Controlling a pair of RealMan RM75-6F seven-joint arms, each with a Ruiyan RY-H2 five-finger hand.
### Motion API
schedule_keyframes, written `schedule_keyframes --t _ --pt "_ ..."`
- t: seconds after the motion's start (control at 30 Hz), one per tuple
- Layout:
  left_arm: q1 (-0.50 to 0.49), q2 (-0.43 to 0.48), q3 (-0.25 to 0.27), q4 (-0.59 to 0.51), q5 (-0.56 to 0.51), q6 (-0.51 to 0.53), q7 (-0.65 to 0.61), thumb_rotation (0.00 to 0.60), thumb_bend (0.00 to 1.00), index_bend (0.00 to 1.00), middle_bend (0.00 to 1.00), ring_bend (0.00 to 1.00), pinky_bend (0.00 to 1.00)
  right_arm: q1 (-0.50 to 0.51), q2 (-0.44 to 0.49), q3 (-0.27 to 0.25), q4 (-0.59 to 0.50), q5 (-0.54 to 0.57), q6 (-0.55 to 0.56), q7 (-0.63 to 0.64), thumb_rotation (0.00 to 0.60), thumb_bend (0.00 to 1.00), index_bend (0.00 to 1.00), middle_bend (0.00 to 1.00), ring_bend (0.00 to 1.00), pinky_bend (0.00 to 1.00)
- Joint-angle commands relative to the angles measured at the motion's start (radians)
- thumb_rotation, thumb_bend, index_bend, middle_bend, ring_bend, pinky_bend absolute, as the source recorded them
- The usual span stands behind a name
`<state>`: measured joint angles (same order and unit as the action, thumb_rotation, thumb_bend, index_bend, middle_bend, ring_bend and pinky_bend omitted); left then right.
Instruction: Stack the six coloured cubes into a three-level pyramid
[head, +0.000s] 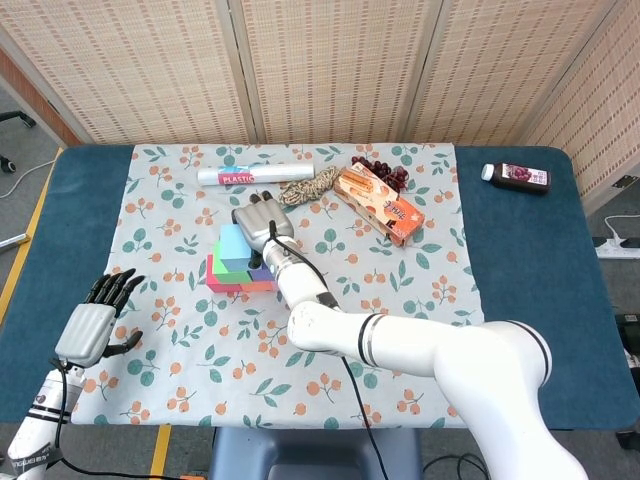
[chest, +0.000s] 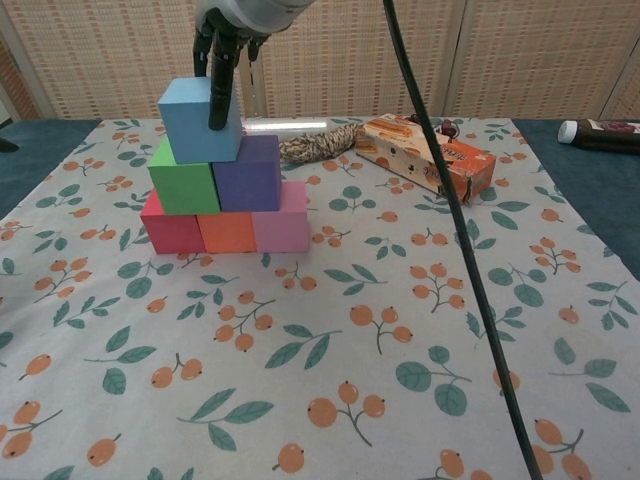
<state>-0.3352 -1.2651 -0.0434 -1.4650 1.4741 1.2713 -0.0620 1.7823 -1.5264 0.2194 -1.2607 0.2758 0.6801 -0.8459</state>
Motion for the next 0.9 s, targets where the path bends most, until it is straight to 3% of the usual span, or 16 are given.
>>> schedule_keyframes --t 0.03,0.77,0.9 --pt "-0.001 0.0 -0.001 -0.001 0.001 -0.001 0.0 0.6 0.3 0.06 0.0 0.0 0.02 -0.002 0.0 0.003 -0.002 0.0 0.002 -0.003 0.6 0.08 0.27 0.33 0.05 0.0" --pt "-0.001 0.001 -0.002 -0.003 -0.004 -0.009 0.002 0.6 0.3 0.06 0.0 0.0 0.02 -0.018 -0.003 0.015 -0.006 -0.001 0.009 -0.021 0.6 0.08 0.27 0.33 0.05 0.0" --pt "-0.001 -0.001 -0.001 0.0 -0.003 -0.011 0.0 0.6 0.3 0.06 0.0 0.0 0.02 -0.018 -0.01 0.017 0.0 0.002 0.013 -0.028 0.6 0.08 0.23 0.33 0.04 0.0"
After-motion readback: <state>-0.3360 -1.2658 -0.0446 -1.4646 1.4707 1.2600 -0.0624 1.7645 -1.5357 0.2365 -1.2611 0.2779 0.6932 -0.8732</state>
